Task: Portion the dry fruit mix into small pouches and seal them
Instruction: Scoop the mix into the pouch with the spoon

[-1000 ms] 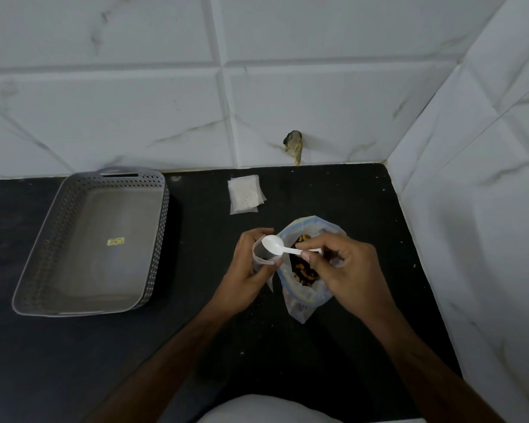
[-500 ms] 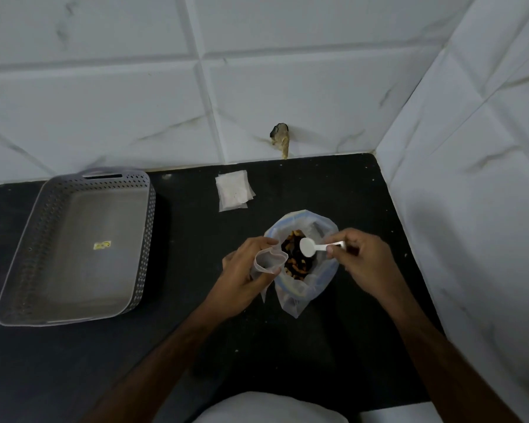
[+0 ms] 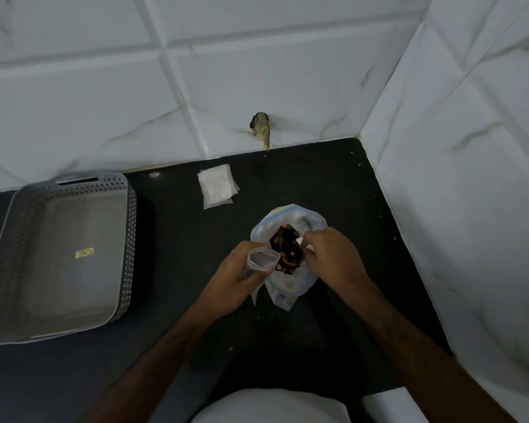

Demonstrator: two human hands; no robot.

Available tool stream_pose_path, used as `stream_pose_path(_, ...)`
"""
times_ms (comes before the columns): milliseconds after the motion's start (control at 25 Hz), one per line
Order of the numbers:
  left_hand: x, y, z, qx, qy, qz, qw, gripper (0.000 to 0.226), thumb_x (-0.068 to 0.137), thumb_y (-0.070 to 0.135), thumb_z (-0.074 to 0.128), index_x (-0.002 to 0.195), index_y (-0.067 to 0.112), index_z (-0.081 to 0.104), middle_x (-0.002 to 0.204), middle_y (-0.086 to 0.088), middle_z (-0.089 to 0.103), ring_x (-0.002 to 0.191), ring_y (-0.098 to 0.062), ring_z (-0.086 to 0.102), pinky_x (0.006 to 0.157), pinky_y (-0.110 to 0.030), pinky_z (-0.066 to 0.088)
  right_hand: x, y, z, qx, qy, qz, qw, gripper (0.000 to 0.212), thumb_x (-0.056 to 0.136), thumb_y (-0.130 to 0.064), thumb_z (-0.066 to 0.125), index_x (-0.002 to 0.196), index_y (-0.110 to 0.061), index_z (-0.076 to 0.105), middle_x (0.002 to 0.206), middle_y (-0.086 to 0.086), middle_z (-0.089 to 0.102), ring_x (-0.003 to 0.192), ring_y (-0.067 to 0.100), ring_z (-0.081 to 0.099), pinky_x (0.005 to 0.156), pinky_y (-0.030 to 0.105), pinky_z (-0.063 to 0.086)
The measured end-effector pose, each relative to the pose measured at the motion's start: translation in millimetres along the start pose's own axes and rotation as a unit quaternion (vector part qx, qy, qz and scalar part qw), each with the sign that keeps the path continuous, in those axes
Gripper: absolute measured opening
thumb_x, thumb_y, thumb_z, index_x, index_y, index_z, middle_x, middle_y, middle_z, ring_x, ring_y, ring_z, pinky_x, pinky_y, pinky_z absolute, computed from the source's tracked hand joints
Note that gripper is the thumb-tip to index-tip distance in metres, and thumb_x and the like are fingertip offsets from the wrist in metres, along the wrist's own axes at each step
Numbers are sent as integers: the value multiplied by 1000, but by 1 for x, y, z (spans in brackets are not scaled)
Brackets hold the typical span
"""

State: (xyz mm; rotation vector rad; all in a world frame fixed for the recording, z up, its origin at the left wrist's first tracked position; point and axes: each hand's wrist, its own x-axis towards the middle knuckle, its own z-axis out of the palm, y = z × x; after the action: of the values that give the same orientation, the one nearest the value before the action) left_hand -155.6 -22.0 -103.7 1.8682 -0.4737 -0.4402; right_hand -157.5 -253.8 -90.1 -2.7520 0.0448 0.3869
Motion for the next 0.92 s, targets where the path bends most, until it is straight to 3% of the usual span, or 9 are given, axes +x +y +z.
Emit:
stream_pose_path(80,0,-2,1,-7,1,-5,1000,24,98,16,65,122,21,63,116,4,62,110,-16,63,90,-27,53,3,8,4,99,-5,33,995,17,98,-23,64,114,-21,69,103,-6,70,83,-1,60,73,13,47)
stream_pose_path(160,1,-5,2,-25,2,-24,999,23,98,17,65,120,23,64,115,4,62,110,-17,63,90,-26,53,4,14,3,146,-9,55,988,12,96,-21,66,106,-24,70,99,-9,70,82,0,63,76,17,53)
stream_pose_path(280,0,-8,6,-58,5,-48,997,21,98,17,65,117,24,65,115,3,63,111,-18,64,91,-31,55,3,14,9,122,-1,37,992,11,96,-22,65,106,-24,69,96,-10,69,84,2,65,79,21,56)
stream_pose_path(440,1,-11,8,-75,4,-58,996,21,98,17,65,118,23,65,116,0,64,111,-21,64,92,-37,56,2,8,13,174,-29,35,984,8,95,-19,66,101,-21,71,93,-9,70,83,2,67,77,23,58)
stream_pose_path(720,-1,-12,7,-179,16,-103,978,33,92,35,70,120,18,66,120,-13,64,113,-32,65,96,-56,54,7,17,12,244,-53,76,965,9,95,-17,67,100,-24,71,92,-17,66,87,-7,62,75,9,46)
stream_pose_path(800,-1,-11,7,-188,20,-104,976,31,92,33,70,119,17,66,119,-16,64,112,-34,65,95,-54,55,1,16,18,249,-38,58,966,12,95,-17,67,103,-25,71,95,-18,67,91,-9,62,74,6,44)
stream_pose_path(920,-2,-10,7,-212,22,-114,970,31,93,23,68,121,11,64,119,-18,65,112,-32,66,93,-45,56,-3,14,21,249,-61,47,965,12,94,-16,68,102,-25,72,98,-12,69,94,-1,65,78,13,48)
